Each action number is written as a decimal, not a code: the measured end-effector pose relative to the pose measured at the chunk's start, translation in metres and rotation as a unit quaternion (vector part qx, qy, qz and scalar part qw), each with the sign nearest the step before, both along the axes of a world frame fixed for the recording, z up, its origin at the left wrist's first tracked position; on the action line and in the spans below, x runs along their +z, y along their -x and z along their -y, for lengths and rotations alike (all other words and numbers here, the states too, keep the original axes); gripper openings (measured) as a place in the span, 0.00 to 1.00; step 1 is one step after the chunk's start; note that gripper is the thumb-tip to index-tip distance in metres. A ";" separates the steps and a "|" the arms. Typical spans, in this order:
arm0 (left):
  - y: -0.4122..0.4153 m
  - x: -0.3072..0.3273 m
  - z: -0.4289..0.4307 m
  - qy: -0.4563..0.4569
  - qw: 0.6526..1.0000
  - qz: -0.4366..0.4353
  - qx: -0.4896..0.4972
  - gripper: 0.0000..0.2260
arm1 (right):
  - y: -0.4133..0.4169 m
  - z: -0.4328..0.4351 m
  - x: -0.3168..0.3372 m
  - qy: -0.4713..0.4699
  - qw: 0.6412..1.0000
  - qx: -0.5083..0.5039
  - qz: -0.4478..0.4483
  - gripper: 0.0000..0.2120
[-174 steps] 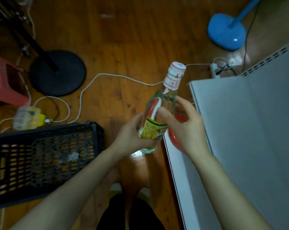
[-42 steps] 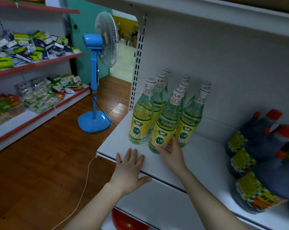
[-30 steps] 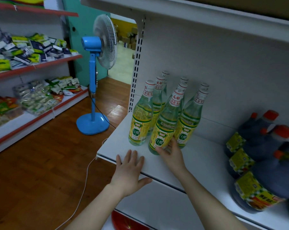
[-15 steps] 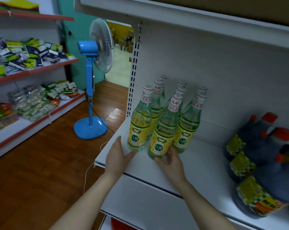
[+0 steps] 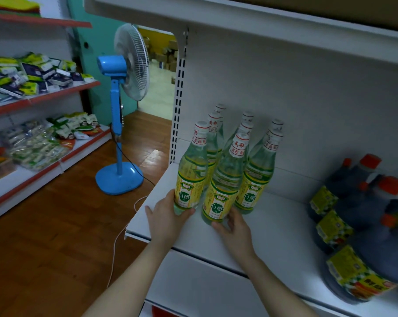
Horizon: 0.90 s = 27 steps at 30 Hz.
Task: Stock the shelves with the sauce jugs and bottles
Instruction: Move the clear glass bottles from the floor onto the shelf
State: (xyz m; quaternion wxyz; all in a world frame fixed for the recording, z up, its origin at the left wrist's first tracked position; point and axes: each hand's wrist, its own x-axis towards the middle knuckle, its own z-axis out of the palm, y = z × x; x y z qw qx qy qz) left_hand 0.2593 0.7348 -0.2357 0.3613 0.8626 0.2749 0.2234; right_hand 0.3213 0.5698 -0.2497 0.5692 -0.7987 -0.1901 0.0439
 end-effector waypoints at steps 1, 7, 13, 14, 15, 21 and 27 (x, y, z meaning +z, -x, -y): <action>0.000 0.000 0.000 -0.002 1.000 0.002 -0.001 0.24 | 0.000 0.000 0.000 -0.001 1.000 -0.001 -0.002 0.23; 0.000 -0.002 -0.001 -0.007 1.000 0.009 -0.006 0.25 | 0.000 0.001 -0.001 -0.001 1.000 0.007 -0.008 0.24; 0.000 -0.005 -0.002 -0.011 1.000 0.015 -0.011 0.25 | -0.001 0.002 0.000 0.012 1.000 0.023 0.000 0.24; 0.001 -0.006 -0.001 -0.012 1.000 0.016 -0.012 0.25 | -0.001 0.002 0.000 0.015 1.000 0.025 -0.003 0.25; 0.001 -0.005 -0.001 -0.012 1.000 0.016 -0.013 0.25 | -0.001 0.001 0.001 0.019 0.999 0.027 -0.004 0.25; 0.001 -0.008 -0.001 -0.018 1.000 0.013 -0.012 0.26 | 0.000 -0.001 0.002 0.031 0.999 0.020 -0.001 0.25; 0.001 -0.006 0.000 -0.025 1.000 0.002 -0.013 0.26 | 0.001 -0.001 0.002 0.055 0.998 0.024 0.003 0.27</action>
